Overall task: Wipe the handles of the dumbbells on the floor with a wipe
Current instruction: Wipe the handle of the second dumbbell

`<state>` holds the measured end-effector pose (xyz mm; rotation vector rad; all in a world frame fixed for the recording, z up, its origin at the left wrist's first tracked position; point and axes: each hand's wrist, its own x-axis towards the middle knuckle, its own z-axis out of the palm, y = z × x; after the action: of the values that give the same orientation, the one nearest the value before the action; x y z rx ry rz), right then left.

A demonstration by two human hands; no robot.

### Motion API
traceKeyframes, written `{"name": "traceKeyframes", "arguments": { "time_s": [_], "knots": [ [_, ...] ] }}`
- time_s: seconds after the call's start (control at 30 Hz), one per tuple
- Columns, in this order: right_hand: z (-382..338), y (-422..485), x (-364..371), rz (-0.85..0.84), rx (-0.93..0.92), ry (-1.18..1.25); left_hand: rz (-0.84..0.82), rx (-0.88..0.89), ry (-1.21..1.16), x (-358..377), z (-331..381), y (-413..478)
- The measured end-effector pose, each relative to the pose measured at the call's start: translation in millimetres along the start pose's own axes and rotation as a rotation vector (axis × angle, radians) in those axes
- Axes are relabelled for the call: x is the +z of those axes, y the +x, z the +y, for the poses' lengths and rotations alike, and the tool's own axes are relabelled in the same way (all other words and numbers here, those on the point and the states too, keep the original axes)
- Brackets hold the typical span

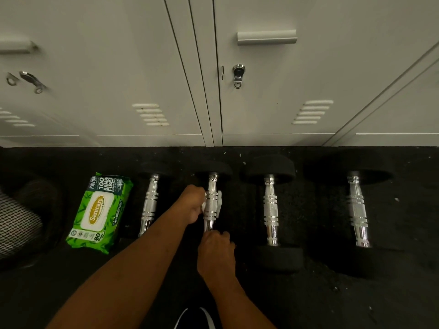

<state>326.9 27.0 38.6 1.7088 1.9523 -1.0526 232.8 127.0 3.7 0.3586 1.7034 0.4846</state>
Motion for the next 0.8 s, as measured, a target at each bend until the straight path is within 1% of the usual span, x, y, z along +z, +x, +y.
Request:
{"name": "traceKeyframes", "arguments": {
  "time_s": [0.13,0.2,0.27,0.53,0.63,0.7,0.8],
  "knots": [
    [-1,0,-2,-0.008,-0.003,-0.019,0.083,0.091,-0.063,7,19,1],
    [-2,0,-3,-0.013,-0.003,-0.026,0.059,0.115,-0.023,7,17,-7],
    [-2,-1,-3,-0.025,-0.003,-0.031,0.034,0.129,0.057,4,9,-14],
    [-5,-2,-4,-0.014,0.017,-0.017,0.047,0.118,0.349,-7,-34,-31],
    [-5,-2,-5,-0.008,0.018,0.008,-0.008,0.137,0.521,-11,-47,-36],
    [-4,-2,-5,-0.010,0.019,0.007,0.035,0.132,0.511,-14,-50,-35],
    [-5,-2,-4,-0.010,0.021,0.016,0.015,0.090,0.487,-11,-46,-27]
  ]
}}
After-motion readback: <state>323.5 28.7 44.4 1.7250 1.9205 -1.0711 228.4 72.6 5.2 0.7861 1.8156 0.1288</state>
